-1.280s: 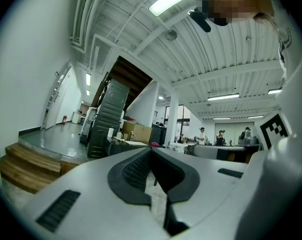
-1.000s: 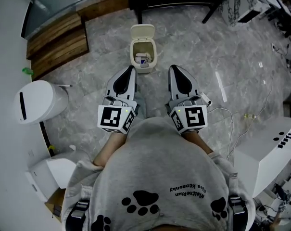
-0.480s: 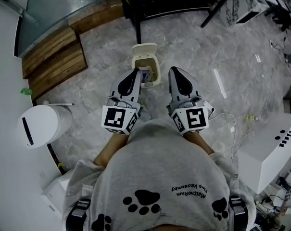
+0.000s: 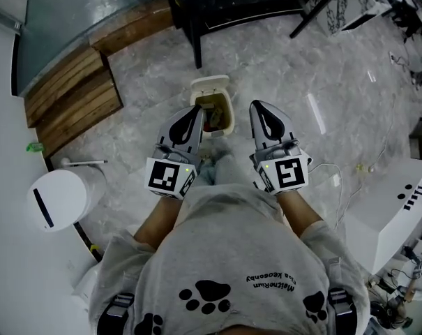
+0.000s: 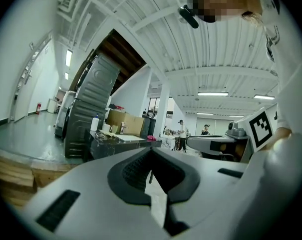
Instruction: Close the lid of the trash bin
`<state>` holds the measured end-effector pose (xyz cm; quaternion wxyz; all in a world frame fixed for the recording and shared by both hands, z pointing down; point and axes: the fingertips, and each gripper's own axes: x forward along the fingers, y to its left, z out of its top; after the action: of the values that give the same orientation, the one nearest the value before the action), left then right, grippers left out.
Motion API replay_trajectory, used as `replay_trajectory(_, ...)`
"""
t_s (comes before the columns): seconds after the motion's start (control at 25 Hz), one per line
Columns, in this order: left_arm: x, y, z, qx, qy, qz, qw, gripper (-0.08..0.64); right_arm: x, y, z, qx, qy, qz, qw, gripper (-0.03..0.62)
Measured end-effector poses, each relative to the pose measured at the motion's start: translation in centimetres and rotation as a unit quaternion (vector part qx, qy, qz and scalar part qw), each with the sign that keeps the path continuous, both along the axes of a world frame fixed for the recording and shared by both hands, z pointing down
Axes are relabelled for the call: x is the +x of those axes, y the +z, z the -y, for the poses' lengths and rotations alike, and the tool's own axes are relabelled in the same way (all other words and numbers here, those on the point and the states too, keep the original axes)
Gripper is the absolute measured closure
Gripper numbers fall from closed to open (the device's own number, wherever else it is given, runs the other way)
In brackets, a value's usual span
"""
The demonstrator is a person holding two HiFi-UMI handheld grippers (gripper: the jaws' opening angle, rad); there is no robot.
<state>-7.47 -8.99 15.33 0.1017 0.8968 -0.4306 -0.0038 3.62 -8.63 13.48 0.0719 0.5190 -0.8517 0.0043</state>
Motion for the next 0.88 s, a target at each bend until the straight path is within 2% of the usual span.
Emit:
replay_trajectory(0.4, -1.3, 4.1, 5.3, 0.005, 0.000, 0.018, 0.9998, 0.545, -2.1, 4.0, 6.5, -0.010, -0.067, -0.027, 0.997, 0.574)
replay_trajectory(0.64, -0.5, 9.0, 8.4, -0.003, 0.006, 0.039, 0.9992, 0.545, -1.4, 10.2, 10.3, -0.038, -0.105, -0.051, 0.992, 0.574)
replay_trajectory(0.76, -0.2, 11.4, 9.8, -0.002, 0.012, 0.044, 0.9989, 0.545, -1.5, 12.2, 11.9, -0.026, -0.124, -0.034, 0.991, 0.574)
replay_trajectory(0.88, -0.1, 13.5, 11.4, 0.004, 0.020, 0.047, 0.9987, 0.545, -1.1, 15.0, 13.2, -0.035, -0.136, -0.048, 0.989, 0.574)
